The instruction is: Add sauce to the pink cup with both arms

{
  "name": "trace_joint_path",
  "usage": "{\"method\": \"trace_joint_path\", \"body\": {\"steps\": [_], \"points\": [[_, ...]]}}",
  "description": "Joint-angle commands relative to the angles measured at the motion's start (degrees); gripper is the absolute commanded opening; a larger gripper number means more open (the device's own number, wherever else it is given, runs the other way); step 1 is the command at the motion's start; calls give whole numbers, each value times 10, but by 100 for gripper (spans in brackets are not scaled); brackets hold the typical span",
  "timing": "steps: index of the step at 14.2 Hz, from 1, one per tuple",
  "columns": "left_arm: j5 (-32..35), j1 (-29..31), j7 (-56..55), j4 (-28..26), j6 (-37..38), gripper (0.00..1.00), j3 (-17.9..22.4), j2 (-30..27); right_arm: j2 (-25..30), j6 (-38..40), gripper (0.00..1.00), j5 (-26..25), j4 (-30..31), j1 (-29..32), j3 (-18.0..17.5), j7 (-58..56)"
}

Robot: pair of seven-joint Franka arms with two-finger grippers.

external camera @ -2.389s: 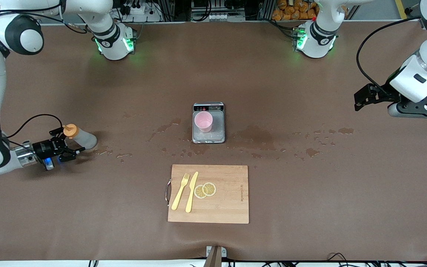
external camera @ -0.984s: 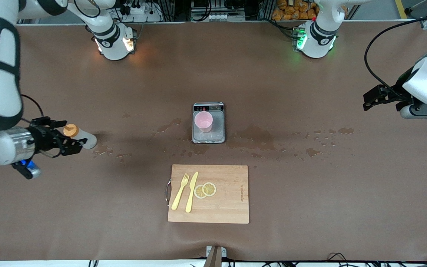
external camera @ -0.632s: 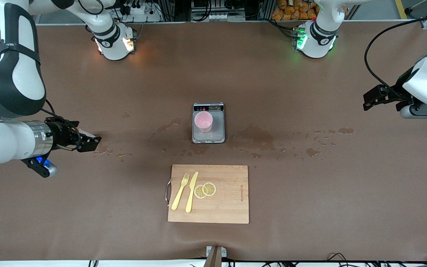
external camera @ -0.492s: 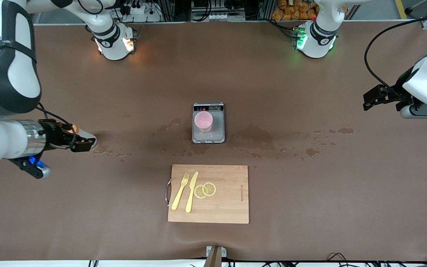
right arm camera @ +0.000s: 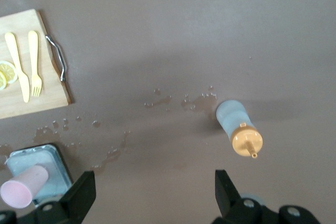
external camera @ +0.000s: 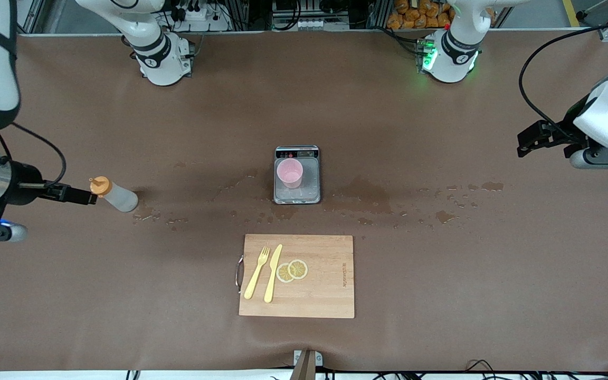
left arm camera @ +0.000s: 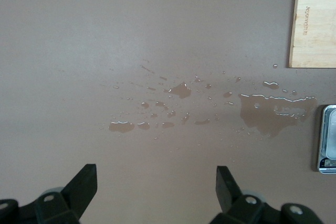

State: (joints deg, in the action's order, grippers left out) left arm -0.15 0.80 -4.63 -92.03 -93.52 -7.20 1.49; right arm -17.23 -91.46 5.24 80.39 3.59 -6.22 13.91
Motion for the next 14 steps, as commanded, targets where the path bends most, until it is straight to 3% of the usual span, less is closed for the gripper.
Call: {"method": "trace_joint_path", "body": {"steps": [1, 3, 9, 12, 14], "points": [[4, 2, -5, 4, 10, 100, -2, -4, 154, -145, 100, -15, 251, -7, -6, -20], [4, 2, -5, 4, 11, 100, -2, -4, 153, -146, 100, -16, 240, -12, -6, -19], [4, 2, -5, 4, 11, 100, -2, -4, 70, -37, 100, -48, 69, -13, -6, -14], [4, 3, -6, 4, 11, 100, -2, -3, 70, -33, 100, -52, 65, -15, -7, -13], [4, 3, -6, 4, 11, 100, -2, -2, 72, -22, 100, -83, 57, -35, -6, -14]]}}
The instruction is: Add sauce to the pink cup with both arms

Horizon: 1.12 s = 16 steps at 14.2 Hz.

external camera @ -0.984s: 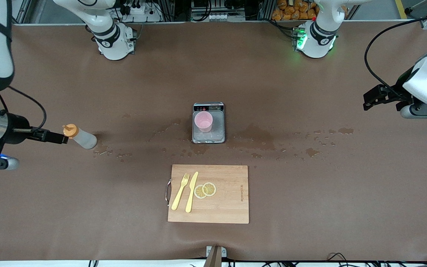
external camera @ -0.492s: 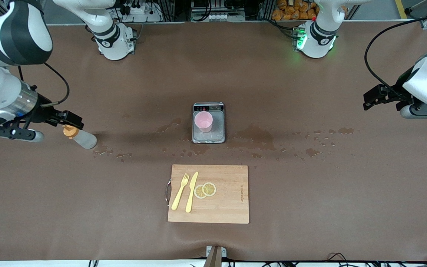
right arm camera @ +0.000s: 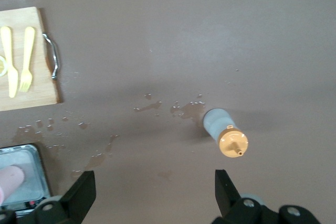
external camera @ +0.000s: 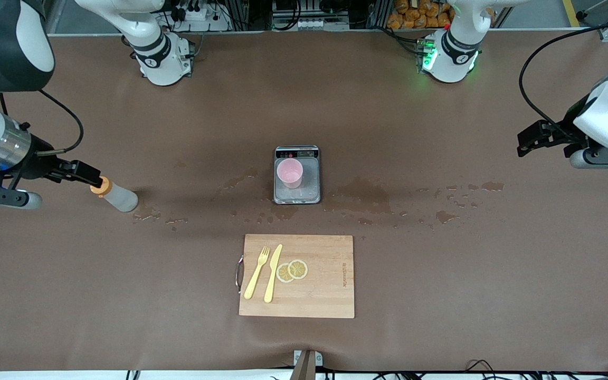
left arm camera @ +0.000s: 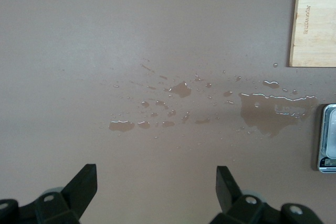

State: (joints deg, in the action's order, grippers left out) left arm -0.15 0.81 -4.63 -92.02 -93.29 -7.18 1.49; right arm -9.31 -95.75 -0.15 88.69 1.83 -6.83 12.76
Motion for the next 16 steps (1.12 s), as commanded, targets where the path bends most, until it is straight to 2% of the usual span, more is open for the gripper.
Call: {"method": "trace_joint_path", "body": {"steps": [1, 3, 7, 10, 12, 16], "points": [[4, 2, -6, 4, 8, 100, -2, -2, -8, 29, 100, -22, -33, -16, -2, -4], [4, 2, -6, 4, 8, 100, -2, -2, -8, 61, 100, -19, -57, -25, -2, -4], [4, 2, -6, 3, 8, 100, -2, -2, -6, 54, 100, -15, -57, -23, -1, -9], [4, 2, -6, 3, 8, 100, -2, -2, 12, 29, 100, -15, -23, -17, -1, -9], [4, 2, -6, 3, 8, 100, -1, -3, 42, -10, 100, -14, 30, -20, 0, -9], [4, 2, -6, 3, 8, 100, -2, -2, 49, -18, 100, -14, 41, -18, 0, -9]]}}
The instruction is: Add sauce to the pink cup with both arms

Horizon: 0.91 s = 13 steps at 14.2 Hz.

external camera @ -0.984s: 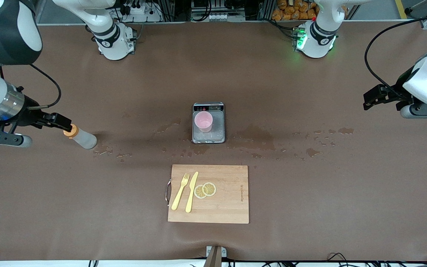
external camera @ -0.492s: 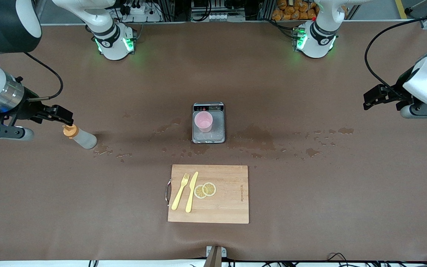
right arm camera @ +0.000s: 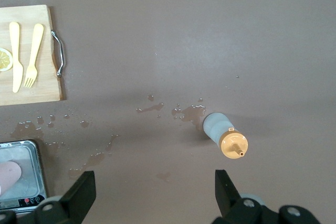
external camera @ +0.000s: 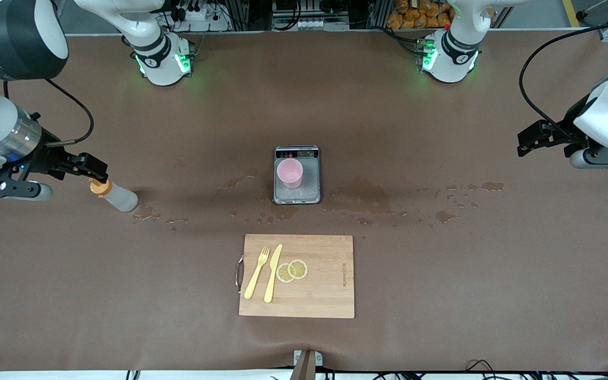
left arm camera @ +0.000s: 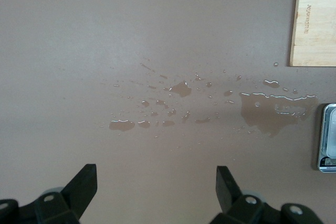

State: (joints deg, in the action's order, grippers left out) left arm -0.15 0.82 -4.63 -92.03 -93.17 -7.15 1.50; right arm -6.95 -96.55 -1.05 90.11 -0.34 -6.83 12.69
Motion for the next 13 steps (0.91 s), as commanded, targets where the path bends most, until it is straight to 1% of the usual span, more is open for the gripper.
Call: {"method": "trace_joint_path", "body": {"steps": [1, 4, 5, 7, 10, 13], "points": [[4, 2, -6, 3, 7, 100, -2, -3, 26, -8, 100, -4, 27, 3, 0, -8], [4, 2, -6, 3, 7, 100, -1, -3, 26, 9, 100, -2, 24, 3, -1, -7], [4, 2, -6, 3, 7, 100, -2, -3, 21, 34, 100, 0, 20, 5, 0, -7], [4, 2, -6, 3, 7, 100, -2, -3, 21, 43, 100, 34, 15, 18, 2, -9], [4, 1, -6, 3, 7, 100, -2, -3, 20, 46, 100, 29, -5, 15, 0, -6], [4, 2, -6, 4, 7, 100, -2, -3, 19, 57, 100, 11, -18, 11, 0, -8]]}}
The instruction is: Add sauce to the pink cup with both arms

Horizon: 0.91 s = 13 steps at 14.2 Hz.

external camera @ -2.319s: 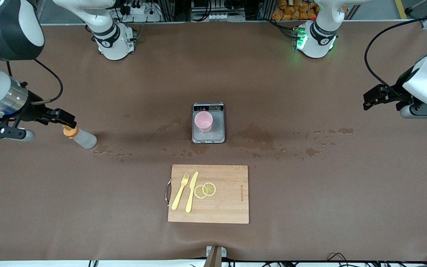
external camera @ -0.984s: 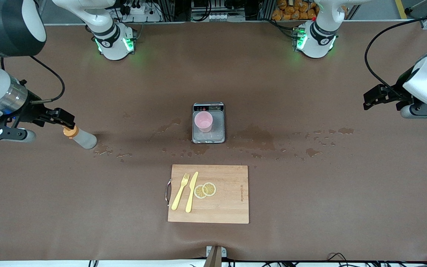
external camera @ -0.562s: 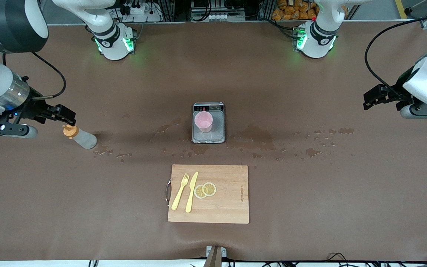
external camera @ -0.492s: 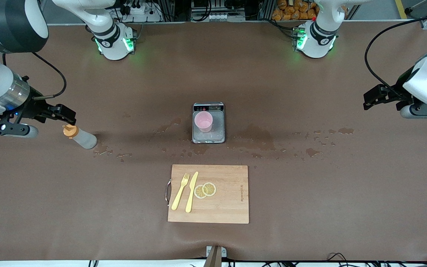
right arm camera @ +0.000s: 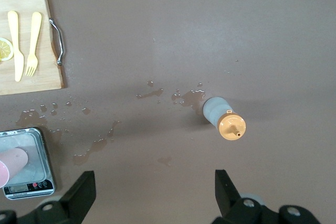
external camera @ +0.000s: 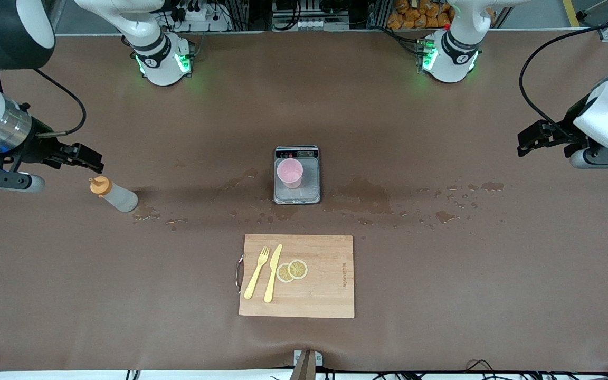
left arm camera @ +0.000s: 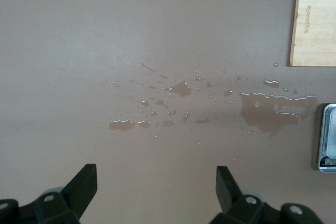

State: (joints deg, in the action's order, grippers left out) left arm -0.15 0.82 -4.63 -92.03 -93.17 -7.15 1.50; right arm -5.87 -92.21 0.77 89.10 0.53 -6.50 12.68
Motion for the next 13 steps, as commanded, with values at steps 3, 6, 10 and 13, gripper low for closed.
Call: {"method": "trace_joint_path", "body": {"steps": [3, 6, 10, 13], "points": [[4, 2, -6, 4, 7, 100, -1, -2, 9, 19, 100, -9, -19, 3, -3, -8], [4, 2, -6, 4, 7, 100, -1, -2, 6, 34, 100, -13, -24, 3, -3, -7], [4, 2, -6, 4, 7, 100, -1, -2, 5, 35, 100, -11, -20, 7, -3, -8], [4, 2, -6, 4, 7, 100, -1, -2, 11, 25, 100, -6, -3, 7, -3, -8]]}}
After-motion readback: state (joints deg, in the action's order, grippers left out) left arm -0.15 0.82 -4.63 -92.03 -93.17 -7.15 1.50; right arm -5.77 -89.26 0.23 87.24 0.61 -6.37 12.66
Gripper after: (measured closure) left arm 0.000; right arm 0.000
